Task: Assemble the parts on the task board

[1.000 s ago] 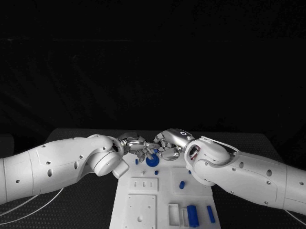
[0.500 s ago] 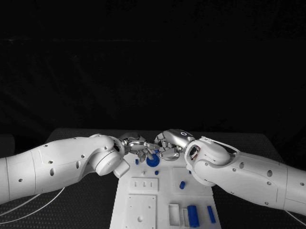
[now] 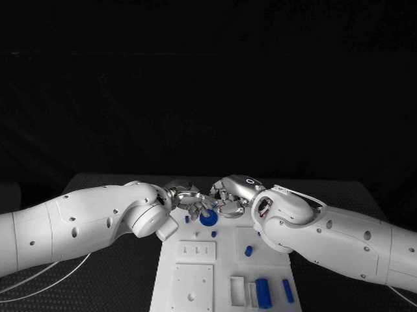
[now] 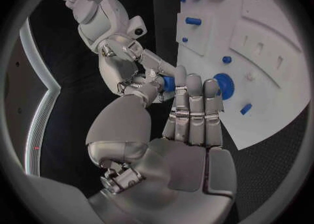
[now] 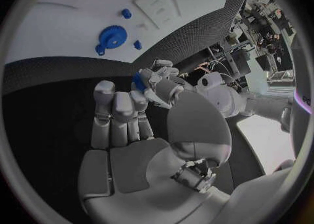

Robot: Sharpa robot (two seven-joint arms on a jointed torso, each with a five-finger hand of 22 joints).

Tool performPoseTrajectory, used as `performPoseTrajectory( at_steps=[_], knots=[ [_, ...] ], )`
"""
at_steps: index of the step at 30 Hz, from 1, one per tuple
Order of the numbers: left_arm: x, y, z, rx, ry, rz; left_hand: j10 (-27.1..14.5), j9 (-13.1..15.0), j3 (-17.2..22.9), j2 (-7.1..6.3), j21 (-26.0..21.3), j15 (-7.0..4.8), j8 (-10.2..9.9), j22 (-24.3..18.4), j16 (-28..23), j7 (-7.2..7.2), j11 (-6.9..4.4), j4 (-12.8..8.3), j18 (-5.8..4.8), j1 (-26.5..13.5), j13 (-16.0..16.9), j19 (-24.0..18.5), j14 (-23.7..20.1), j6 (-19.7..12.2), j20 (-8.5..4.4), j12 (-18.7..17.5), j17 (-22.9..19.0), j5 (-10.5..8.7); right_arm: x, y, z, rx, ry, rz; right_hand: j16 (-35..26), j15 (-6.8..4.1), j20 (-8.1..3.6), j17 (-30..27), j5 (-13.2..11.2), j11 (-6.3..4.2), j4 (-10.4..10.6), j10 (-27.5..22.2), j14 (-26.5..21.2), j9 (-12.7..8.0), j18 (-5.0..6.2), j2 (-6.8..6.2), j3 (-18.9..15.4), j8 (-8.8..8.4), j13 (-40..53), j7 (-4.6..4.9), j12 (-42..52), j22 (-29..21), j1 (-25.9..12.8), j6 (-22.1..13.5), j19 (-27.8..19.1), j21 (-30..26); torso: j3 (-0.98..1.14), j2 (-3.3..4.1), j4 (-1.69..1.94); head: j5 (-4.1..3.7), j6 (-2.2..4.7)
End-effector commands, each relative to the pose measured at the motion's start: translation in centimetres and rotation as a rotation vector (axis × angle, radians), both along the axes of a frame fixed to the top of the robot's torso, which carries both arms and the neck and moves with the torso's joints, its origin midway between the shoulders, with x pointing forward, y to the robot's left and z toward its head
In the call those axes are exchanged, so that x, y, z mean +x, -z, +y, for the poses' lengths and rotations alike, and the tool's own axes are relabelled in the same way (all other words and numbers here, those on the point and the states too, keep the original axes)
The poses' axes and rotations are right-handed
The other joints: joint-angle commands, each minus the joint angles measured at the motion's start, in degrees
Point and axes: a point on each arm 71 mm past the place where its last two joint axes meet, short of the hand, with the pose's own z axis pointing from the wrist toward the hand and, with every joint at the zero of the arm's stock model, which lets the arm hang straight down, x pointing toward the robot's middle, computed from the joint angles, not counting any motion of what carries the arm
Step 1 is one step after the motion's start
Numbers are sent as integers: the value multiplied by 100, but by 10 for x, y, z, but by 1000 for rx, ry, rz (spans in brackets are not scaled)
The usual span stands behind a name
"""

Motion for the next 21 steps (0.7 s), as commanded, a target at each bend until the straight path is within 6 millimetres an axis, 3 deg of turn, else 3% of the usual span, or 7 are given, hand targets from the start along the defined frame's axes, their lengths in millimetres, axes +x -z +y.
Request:
performPoseTrajectory(
  at_steps=[1, 13, 15, 17, 21],
  knots=[
    [-1, -3, -8, -17, 25, -3, -7, -7, -29, 22, 29, -19, 26, -12, 27, 5, -40, -8, -57, -71, 20, -40, -2, 72, -336, 33, -13, 31, -6, 1, 9, -9, -51, 3, 20, -53, 6, 4, -9, -55, 3, -34, -5, -3, 303, -32, 44, 34, 5, -31, 23, 68, -39, 839, 21, 16, -1, 1, 1, 3, -1],
    [-1, -2, -11, -6, 23, 2, 10, -19, -19, 31, 35, -30, 29, -30, 46, -12, -54, 5, -64, -176, 48, -37, -3, 127, -354, 49, -38, 109, -6, 2, 9, -17, -50, 7, 20, -54, 7, 4, -8, -56, 1, -27, -4, -3, 303, -33, 52, 33, 9, -31, 25, 68, -39, 841, 24, 15, 1, -1, 2, 31, -12],
    [-1, -2, -10, -6, 22, 2, 11, -24, 5, 68, 39, -33, 27, -34, 55, -16, -57, -17, -68, -183, 58, -40, -4, 139, -359, 52, -47, 200, -5, 3, 9, -20, -48, 8, 20, -54, 7, 4, -8, -56, 1, -27, -4, -3, 303, -33, 53, 33, 10, -31, 25, 68, -39, 842, 24, 15, 1, -2, 0, 26, -16],
    [-1, -2, -9, -6, 19, 2, 12, -29, 49, 165, 50, -35, 29, -38, 72, -20, -59, -102, -81, -184, 76, -54, -12, 169, -362, 56, -63, 458, -4, 3, 7, -21, -45, 8, 20, -54, 7, 4, -8, -56, 0, -26, -4, -3, 303, -33, 54, 33, 11, -31, 26, 67, -40, 842, 25, 15, 1, -3, -2, 25, -16],
    [0, -2, -7, -9, 8, 0, 10, -30, 129, 370, 68, -35, 38, -41, 96, -29, -64, -305, -99, -161, 100, -79, -25, 217, -366, 58, -89, 619, -4, 3, 6, -22, -41, 8, 19, -54, 8, 4, -7, -56, 0, -26, -3, -3, 303, -34, 57, 32, 10, -31, 25, 67, -41, 843, 26, 15, -4, -1, -5, 19, -21]
  ],
)
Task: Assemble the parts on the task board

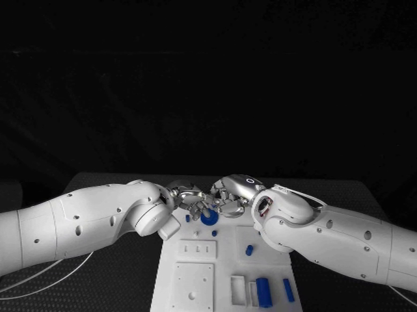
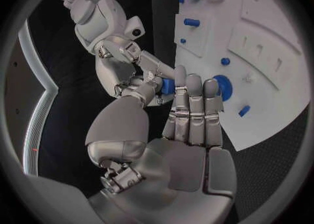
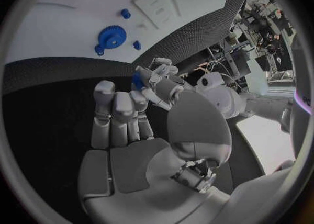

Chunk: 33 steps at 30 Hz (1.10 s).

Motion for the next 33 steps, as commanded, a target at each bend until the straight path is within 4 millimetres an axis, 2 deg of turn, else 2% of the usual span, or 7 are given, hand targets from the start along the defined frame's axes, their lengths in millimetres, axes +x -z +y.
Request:
performPoseTrajectory(
  at_steps=[1, 3, 17, 25, 27, 31, 33],
  knots=[
    [0, -4, -4, -23, 11, -17, -12, 4, 78, 204, 29, -37, 25, -9, 30, 0, -44, -141, -97, 58, 15, -32, -28, 59, -374, 31, -20, 93, -4, 2, 5, -17, -40, 8, 19, -41, 4, 4, -7, -55, 0, -28, 14, -3, 302, -34, 26, 36, 4, -30, 23, 67, -41, 842, 23, 15, -5, 2, -5, -7, 2],
    [0, -4, -3, -24, 9, -17, -10, -8, 363, 223, 42, -37, 14, -28, 48, -3, -44, -174, -113, 60, 31, -31, -29, 83, -379, 26, -53, -71, -4, 2, 5, -17, -41, 8, 19, -41, 4, 4, -7, -55, -1, -28, 14, -3, 302, -35, 28, 36, 3, -30, 22, 67, -42, 842, 24, 14, -4, 1, -3, -8, -1],
    [0, -3, -1, -24, 4, -8, -12, -7, 533, 388, 68, -32, 14, -33, 74, -2, -42, -200, -131, -82, 52, -55, -39, 109, -377, 20, -87, -114, -4, 4, 2, -23, -37, 14, 17, -41, 6, 4, -6, -55, -2, -29, 15, -4, 302, -39, 37, 34, 1, -30, 18, 66, -46, 843, 26, 12, -3, -1, 2, -5, 0],
    [0, -3, -1, -14, 6, -9, 33, 40, 577, 462, 97, -45, 68, -36, 110, -37, -68, -315, -135, -249, 86, -69, -40, 210, -387, 49, -108, -43, -3, 5, -1, -25, -24, 14, 15, -41, 8, 3, -5, -55, -3, -33, 15, -5, 302, -46, 42, 31, -3, -29, 12, 66, -50, 841, 27, 11, -2, 0, 1, -8, 1],
    [0, -3, 0, -11, 5, -12, 94, 73, 591, 472, 107, -57, 108, -40, 132, -67, -96, -353, -138, -314, 114, -68, -28, 284, -392, 93, -113, 57, -2, 5, -2, -22, -19, 15, 11, -40, 11, 2, 19, -54, 1, -34, 15, -7, 302, -61, 51, 28, -3, -29, 7, 64, -62, 843, 29, 7, -2, 0, -1, -7, 4],
    [0, -3, 2, -4, 4, -15, 123, 97, 607, 487, 117, -70, 125, -47, 157, -85, -112, -388, -140, -375, 137, -64, -14, 322, -402, 122, -118, 73, -1, 5, -5, -13, -7, 15, -5, -37, 33, -1, 226, -51, 67, -36, 18, -15, 302, -211, -23, 10, -2, -30, -15, 63, -231, 840, 44, 0, 1, 1, -6, -12, 13],
    [0, -3, 2, -1, 6, -15, 134, 105, 617, 495, 120, -74, 132, -49, 166, -91, -118, -403, -141, -385, 145, -65, -10, 336, -405, 133, -119, 73, 0, 4, -7, -6, 1, 9, -17, -31, 44, -4, 261, -39, 137, -59, 15, -31, 302, -422, -188, -24, -6, -20, -39, 63, -419, 796, 53, 0, 2, 0, -6, -19, 15]
  ],
)
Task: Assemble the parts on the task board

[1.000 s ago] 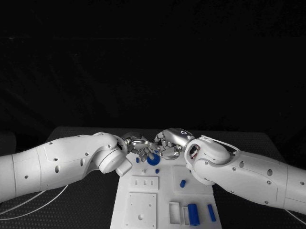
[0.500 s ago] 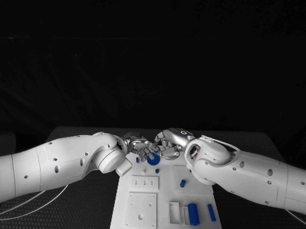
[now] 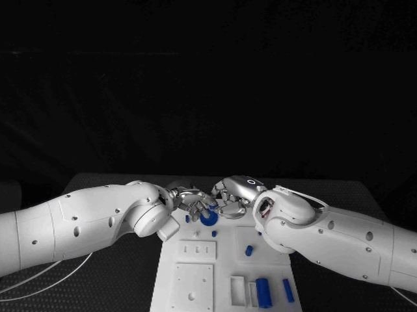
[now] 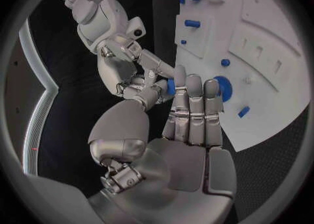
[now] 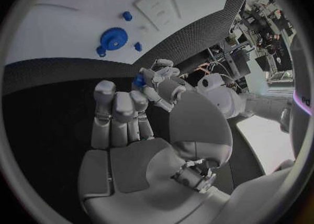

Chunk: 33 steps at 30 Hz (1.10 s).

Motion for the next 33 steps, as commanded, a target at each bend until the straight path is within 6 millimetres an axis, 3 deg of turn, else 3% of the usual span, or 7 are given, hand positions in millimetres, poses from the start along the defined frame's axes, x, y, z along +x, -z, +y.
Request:
performPoseTrajectory(
  at_steps=[1, 2, 6, 21, 33],
  knots=[
    [1, -2, 1, 4, 7, -17, 45, 18, 9, 43, 31, -47, 39, -6, 42, -151, -7, -52, -60, -9, 14, -25, 4, 194, -407, 31, -6, 28, 0, 3, -3, -2, 1, 5, -23, -47, 18, -6, 20, -32, 80, -75, 0, -27, 279, -197, -153, -53, -7, -17, -48, 59, -165, 791, 37, -7, 1, 0, -5, -11, 7],
    [1, -2, 2, 5, 8, -16, 47, 21, 13, 45, 32, -49, 41, -7, 46, -153, -8, -57, -61, -12, 17, -26, 5, 198, -408, 34, -6, 32, 1, 2, -4, 1, 5, 3, -36, -44, 15, -9, -64, -24, 149, -92, -3, -39, 279, -329, -226, -77, -11, -9, -66, 51, -240, 763, 38, -20, 2, 0, -4, -14, 3],
    [0, -2, 2, 11, 13, -15, 61, 33, 28, 58, 37, -54, 48, -9, 61, -160, -16, -82, -64, -24, 28, -28, 11, 215, -412, 50, -6, 40, 2, 2, -6, 8, 14, -5, -57, -31, -5, -10, -130, -7, 240, -148, -13, -62, 279, -462, -371, -131, -16, 13, -106, 39, -303, 689, 32, -51, 4, 0, -1, -9, -1],
    [1, -1, 3, 39, 14, -24, 80, 57, 53, 72, 49, -67, 58, -13, 95, -172, -31, -127, -71, -46, 51, -29, 25, 239, -421, 80, -6, 27, -1, 3, -7, 7, 14, -2, -66, -25, -21, -3, -145, -3, 302, -165, -14, -65, 279, -467, -431, -141, -15, 18, -117, 33, -285, 687, 32, -72, 5, 0, 0, 19, 0],
    [-1, -3, 6, 198, 69, -172, 96, 83, 86, 56, 78, -86, 56, -17, 139, -181, -44, -166, -73, -52, 77, -9, 52, 248, -441, 112, -9, -31, 16, 8, -47, -32, 115, -36, -100, -11, -28, -3, -107, 13, 341, -202, -33, -84, 279, -566, -467, -185, -18, 36, -140, 26, -201, 633, 8, -115, 0, -9, 3, 19, -5]
  ],
)
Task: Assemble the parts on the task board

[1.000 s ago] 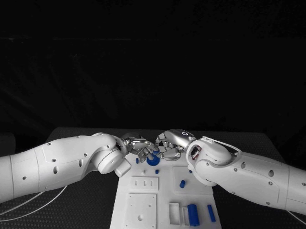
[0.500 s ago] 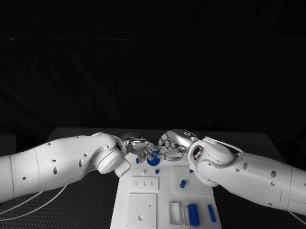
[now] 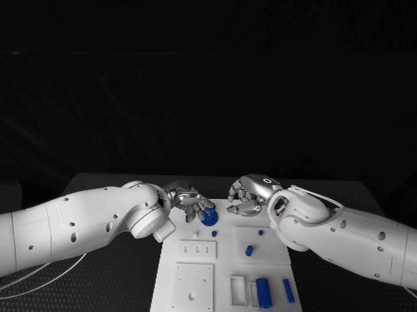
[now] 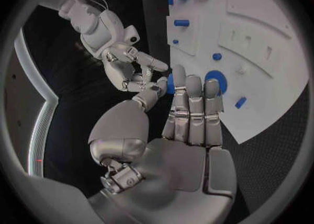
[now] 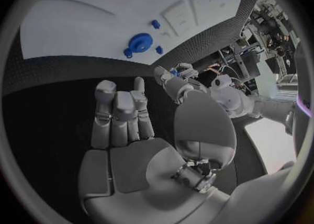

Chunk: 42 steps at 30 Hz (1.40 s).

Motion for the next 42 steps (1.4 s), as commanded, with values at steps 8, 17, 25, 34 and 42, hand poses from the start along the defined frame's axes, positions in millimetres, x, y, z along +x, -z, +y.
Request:
performPoseTrajectory(
  at_steps=[8, 17, 25, 34, 42],
  knots=[
    [-9, 0, 8, 201, 70, -234, 264, 117, 22, -135, 199, -172, 120, 16, 316, -257, -119, 19, -53, -44, 130, 160, 216, 412, -538, 239, 70, 70, 5, -1, -36, -8, 66, -31, -40, -9, -22, 1, 80, -8, 50, -39, -33, -13, 205, -87, -33, -32, -12, 53, -36, 24, 53, -2, 3, -44, 4, -9, -2, 36, -28],
    [-25, 10, 15, 285, 64, -329, 364, 500, 18, -305, 602, -423, 312, 163, 1099, -465, -338, 154, -38, -38, 605, 269, 326, 799, -717, 1060, 285, 230, 5, -2, -54, 8, 93, -25, -60, -7, -12, -1, 178, -7, 121, -33, -32, -17, 205, -103, -41, -39, -21, 55, -45, 22, 54, 0, 3, -63, 12, -7, 14, 68, -107],
    [-37, 24, 19, 320, 32, -377, 402, 1126, 2, -478, 1049, -625, 565, 259, 1754, -666, -542, 239, 24, 2, 1038, 470, 531, 1103, -884, 1959, 302, 649, 3, -2, -60, 18, 101, -14, -74, -7, -7, -2, 240, -6, 154, -32, -32, -19, 205, -107, -51, -45, -27, 55, -51, 23, 57, -1, 0, -74, 14, -7, 10, 116, -230],
    [-49, 42, 23, 315, -12, -387, 290, 1539, 20, -529, 1313, -718, 680, 233, 2122, -752, -629, 272, 112, -8, 1196, 542, 580, 1183, -907, 2528, 189, 1091, 5, -1, -66, 22, 118, -2, -86, -6, -3, -3, 306, -5, 181, -30, -31, -21, 205, -108, -66, -49, -31, 56, -56, 25, 54, -2, -2, -84, 20, -19, 17, 147, -335],
    [-57, 60, 24, 327, -29, -371, 256, 1659, 24, -544, 1408, -742, 708, 208, 2248, -776, -651, 290, 149, -24, 1213, 555, 592, 1224, -904, 2727, 124, 1239, 5, 0, -69, 20, 123, 1, -93, -6, 0, -3, 357, -5, 200, -31, -29, -22, 205, -106, -77, -53, -34, 57, -59, 27, 52, -3, -3, -90, 23, -24, 23, 129, -399]
  ],
)
